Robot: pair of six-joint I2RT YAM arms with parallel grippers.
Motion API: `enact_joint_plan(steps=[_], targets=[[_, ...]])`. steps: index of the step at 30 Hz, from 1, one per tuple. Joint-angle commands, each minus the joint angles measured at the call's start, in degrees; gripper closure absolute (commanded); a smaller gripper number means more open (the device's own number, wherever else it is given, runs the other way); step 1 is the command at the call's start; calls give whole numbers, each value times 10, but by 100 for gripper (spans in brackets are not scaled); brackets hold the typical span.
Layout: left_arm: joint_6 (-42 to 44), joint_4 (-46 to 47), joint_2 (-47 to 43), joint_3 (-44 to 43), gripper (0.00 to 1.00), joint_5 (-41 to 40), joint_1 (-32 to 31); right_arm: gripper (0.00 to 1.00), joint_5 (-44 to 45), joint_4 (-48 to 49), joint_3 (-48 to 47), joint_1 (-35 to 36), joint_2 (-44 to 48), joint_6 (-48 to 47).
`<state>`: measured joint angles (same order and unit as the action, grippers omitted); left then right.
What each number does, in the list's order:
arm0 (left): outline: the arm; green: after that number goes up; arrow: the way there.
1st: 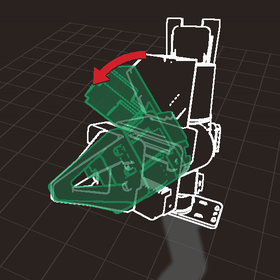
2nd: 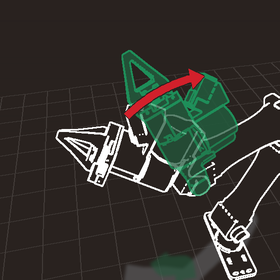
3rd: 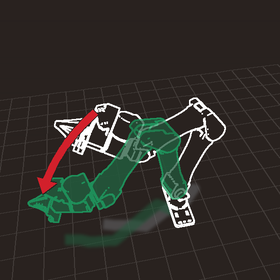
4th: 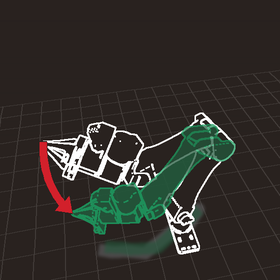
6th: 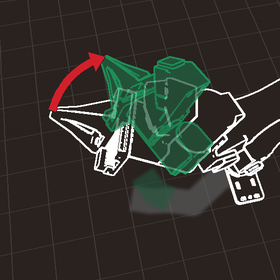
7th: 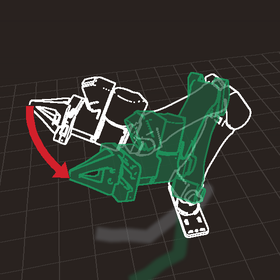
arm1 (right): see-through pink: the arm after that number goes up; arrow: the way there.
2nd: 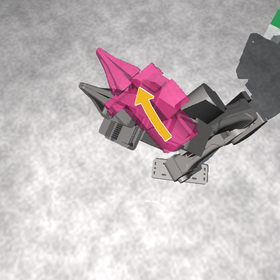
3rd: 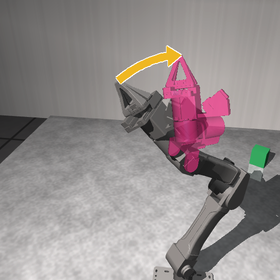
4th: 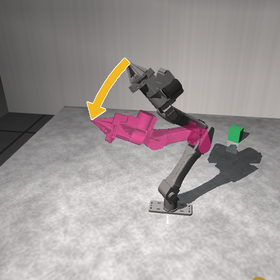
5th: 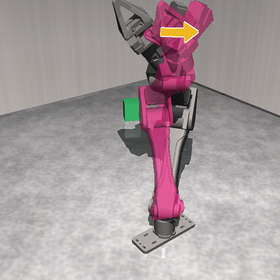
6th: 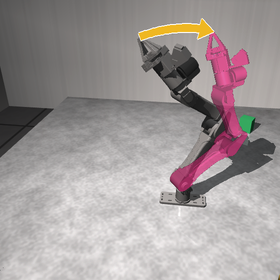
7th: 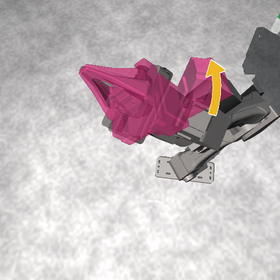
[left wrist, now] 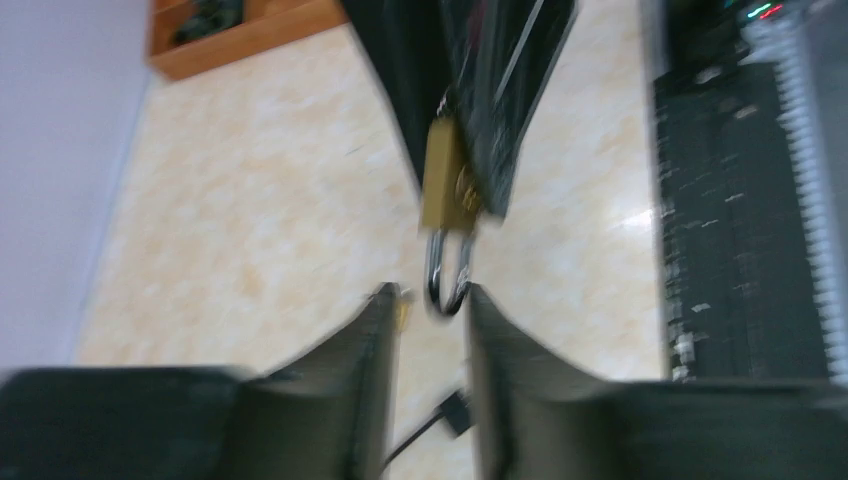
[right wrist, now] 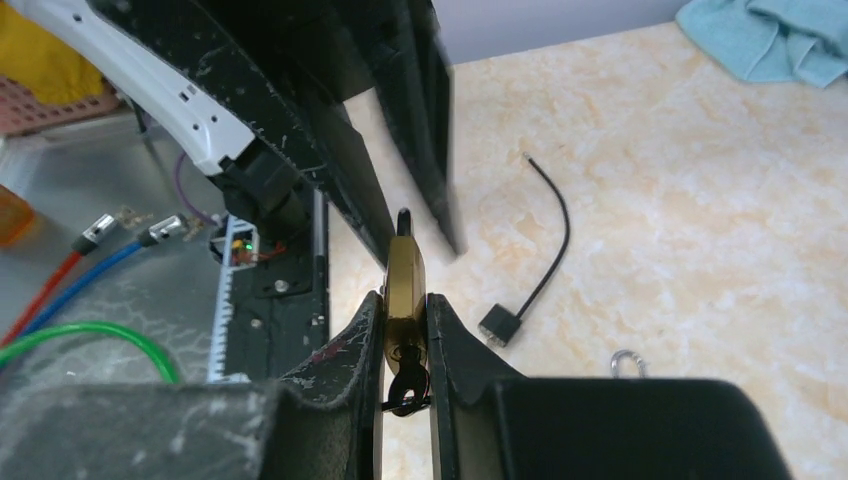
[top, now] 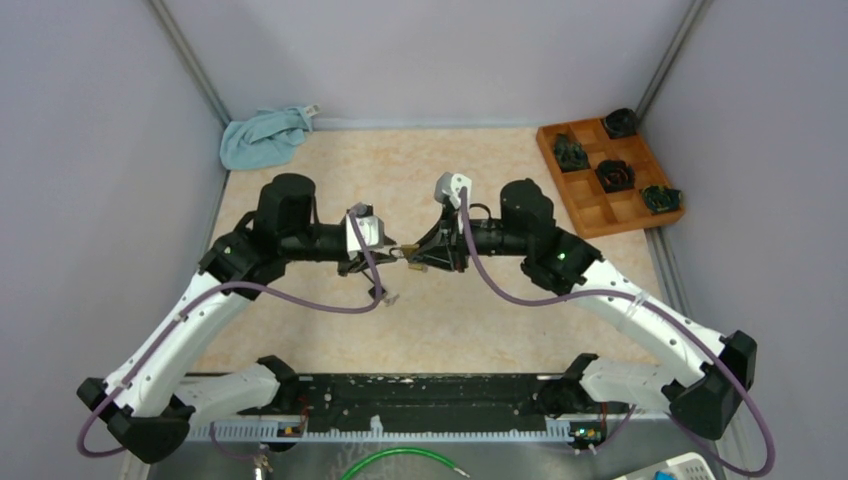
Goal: Unlock with the key
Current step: Unlock the lock.
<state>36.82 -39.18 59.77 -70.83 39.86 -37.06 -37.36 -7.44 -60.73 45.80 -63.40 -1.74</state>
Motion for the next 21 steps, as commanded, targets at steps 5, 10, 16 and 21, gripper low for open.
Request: enact_joint_plan(steps=[5, 10, 16, 21], targets=[[80, 35, -77, 46, 3, -105, 20, 100, -33, 116, 11, -26, 16, 176], [138, 158, -140, 124, 1, -85, 16, 100, -51, 155, 6, -26, -4, 235], [211, 352, -202, 228, 6, -99, -17, 100, -64, 169, -1, -26, -20, 271], [277, 384, -203, 248, 14, -111, -73, 100, -63, 186, -4, -26, -35, 290]])
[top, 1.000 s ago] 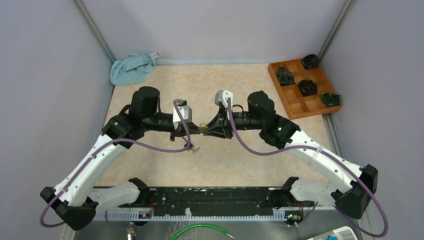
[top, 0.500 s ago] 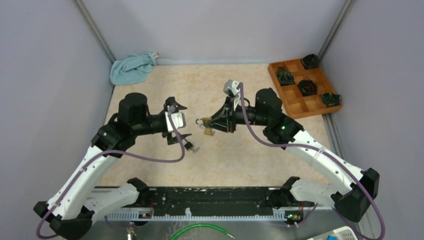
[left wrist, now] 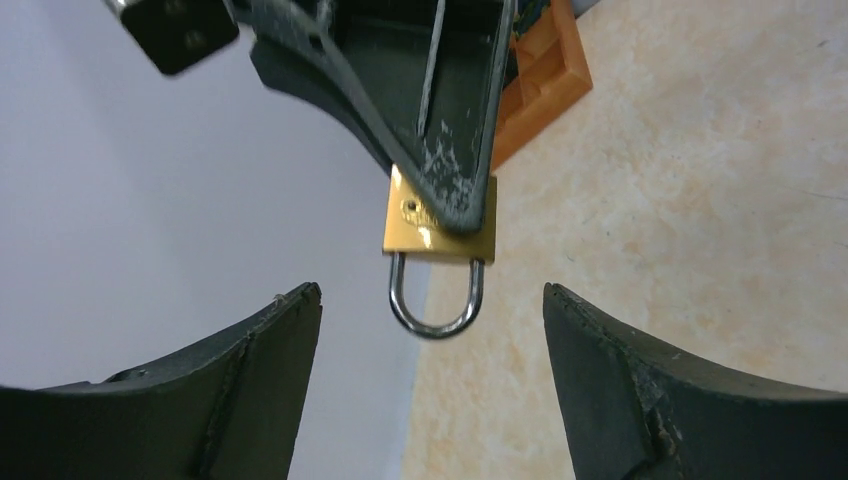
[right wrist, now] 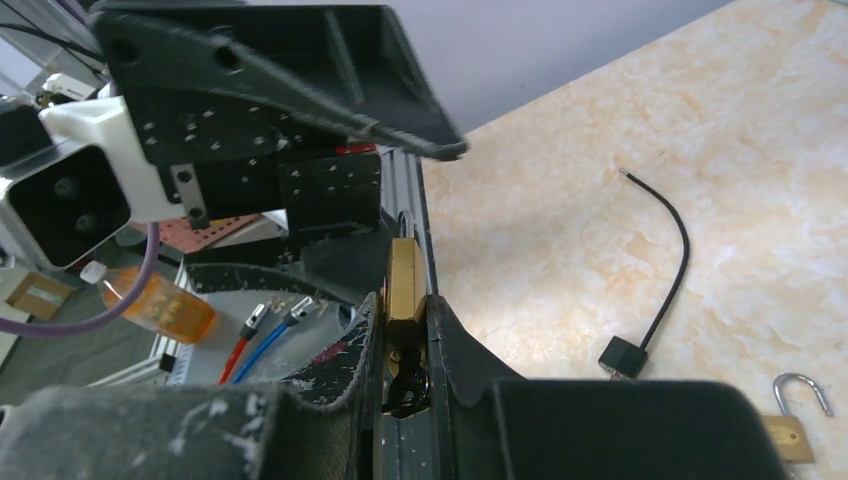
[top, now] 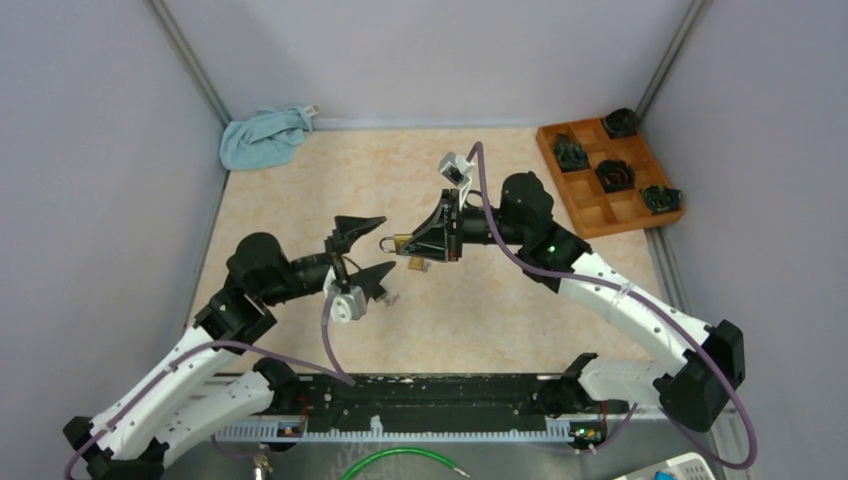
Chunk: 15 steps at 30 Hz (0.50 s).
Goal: Unlock with the key
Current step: Unlock the lock.
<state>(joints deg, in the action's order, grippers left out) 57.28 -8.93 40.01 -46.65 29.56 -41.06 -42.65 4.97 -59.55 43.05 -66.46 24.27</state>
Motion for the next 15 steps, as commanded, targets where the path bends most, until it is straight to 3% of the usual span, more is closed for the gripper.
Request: enact_joint_plan(steps=[1, 8, 15], targets=[[87, 80, -5, 8, 15, -9, -41, 100, -11, 66, -17, 2, -6, 33], [127, 84, 7, 13, 28, -38, -71, 100, -9, 50, -33, 3, -16, 27], [139, 50, 10, 17, 30, -47, -75, 100, -11, 46, -31, 3, -14, 21]])
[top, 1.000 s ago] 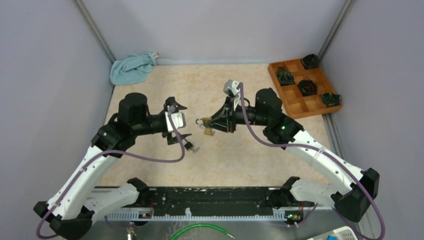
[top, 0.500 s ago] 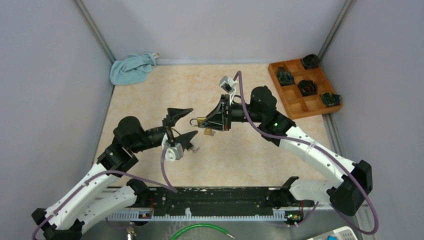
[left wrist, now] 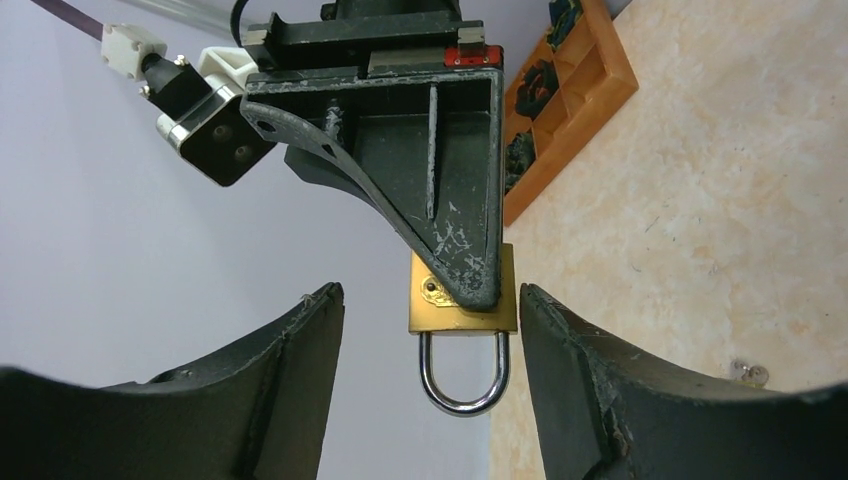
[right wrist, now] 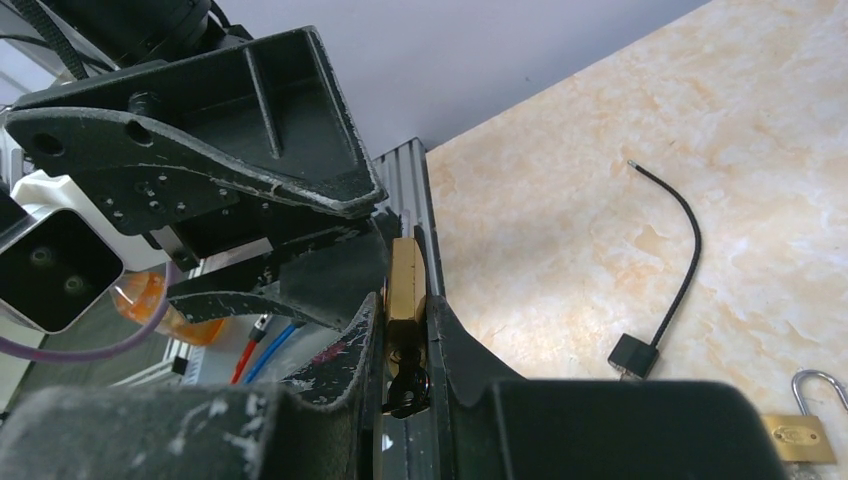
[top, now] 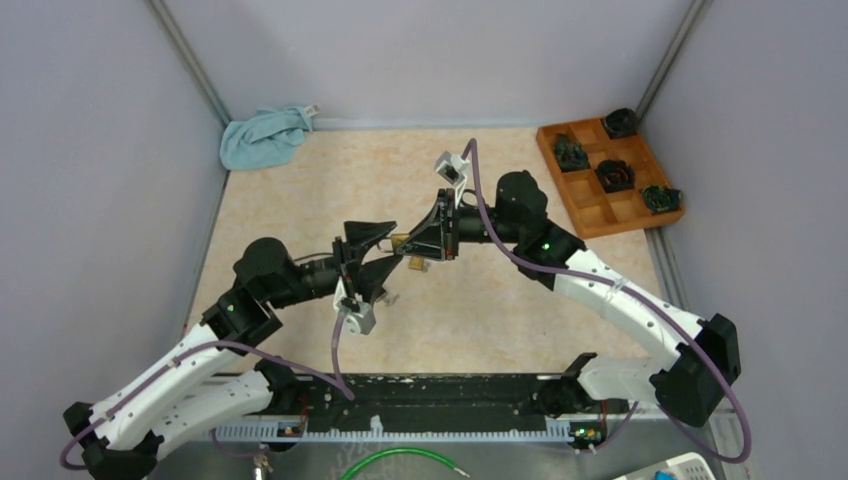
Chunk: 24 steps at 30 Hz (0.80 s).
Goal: Unlock with the key
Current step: Unlock the lock.
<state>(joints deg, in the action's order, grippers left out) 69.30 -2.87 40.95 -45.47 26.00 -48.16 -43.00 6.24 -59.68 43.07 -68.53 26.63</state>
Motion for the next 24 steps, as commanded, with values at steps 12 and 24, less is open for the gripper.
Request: enact_joint_plan(steps=[12, 24], targets=[[28, -21, 10, 9, 50, -6, -4, 100, -10, 38, -33, 15, -1, -4], [45, -28, 6, 19, 71, -9, -5, 100, -3, 24, -47, 29, -11, -18]])
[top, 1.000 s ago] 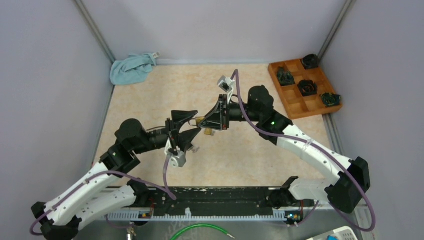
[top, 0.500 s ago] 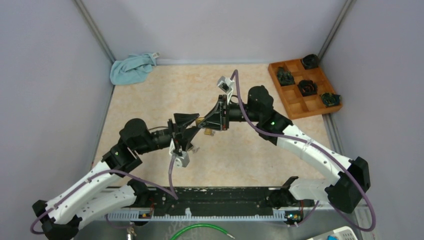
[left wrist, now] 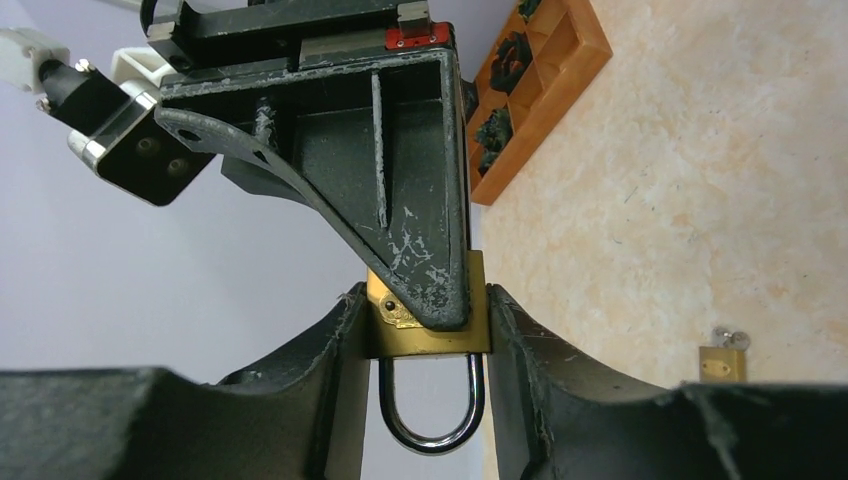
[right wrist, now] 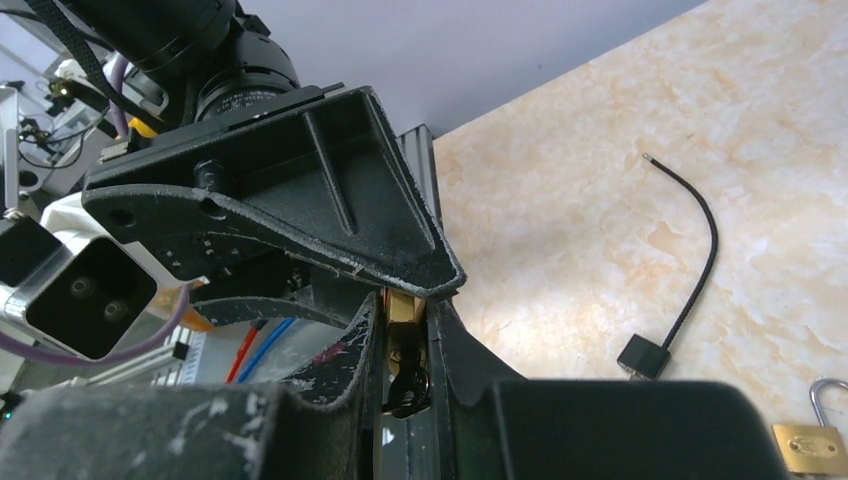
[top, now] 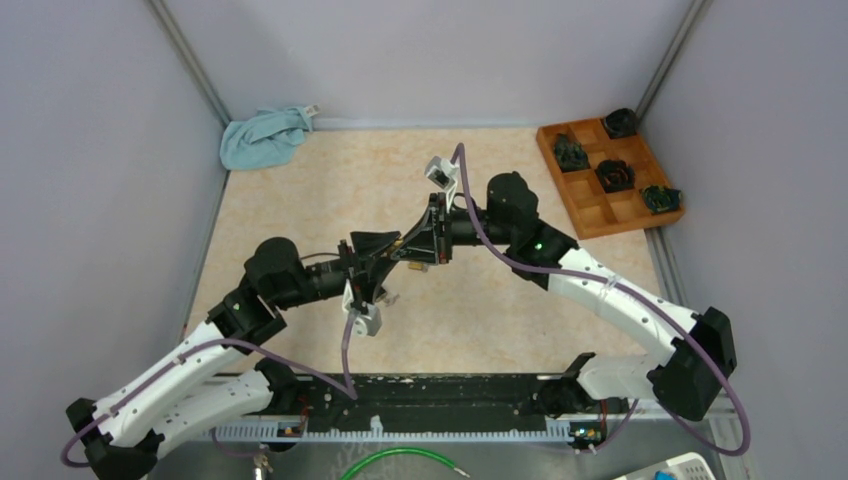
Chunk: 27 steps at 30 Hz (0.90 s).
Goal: Unlock with the key
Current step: Unlock the lock.
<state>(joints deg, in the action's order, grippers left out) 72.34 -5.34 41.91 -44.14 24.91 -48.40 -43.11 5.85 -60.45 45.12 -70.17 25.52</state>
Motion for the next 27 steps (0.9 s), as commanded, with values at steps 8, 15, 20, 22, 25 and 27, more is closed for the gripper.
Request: enact_joint_plan(steps=[8, 15, 20, 22, 25, 27], targets=[[24, 22, -15, 20, 100, -14, -3, 62, 4, 8, -41, -61, 43, 56], [79, 59, -19, 36, 100, -23, -3, 59, -7, -46, -32, -101, 91, 77], [68, 52, -15, 25, 100, -11, -3, 57, 41, -118, -14, -100, 140, -94], [63, 54, -14, 23, 100, -10, -2, 59, 57, -139, -10, -96, 143, -154], [94, 83, -14, 34, 100, -11, -3, 59, 36, -128, -18, -96, 125, -120], [146, 116, -17, 54, 100, -11, -3, 56, -7, -105, -22, -95, 106, -57]])
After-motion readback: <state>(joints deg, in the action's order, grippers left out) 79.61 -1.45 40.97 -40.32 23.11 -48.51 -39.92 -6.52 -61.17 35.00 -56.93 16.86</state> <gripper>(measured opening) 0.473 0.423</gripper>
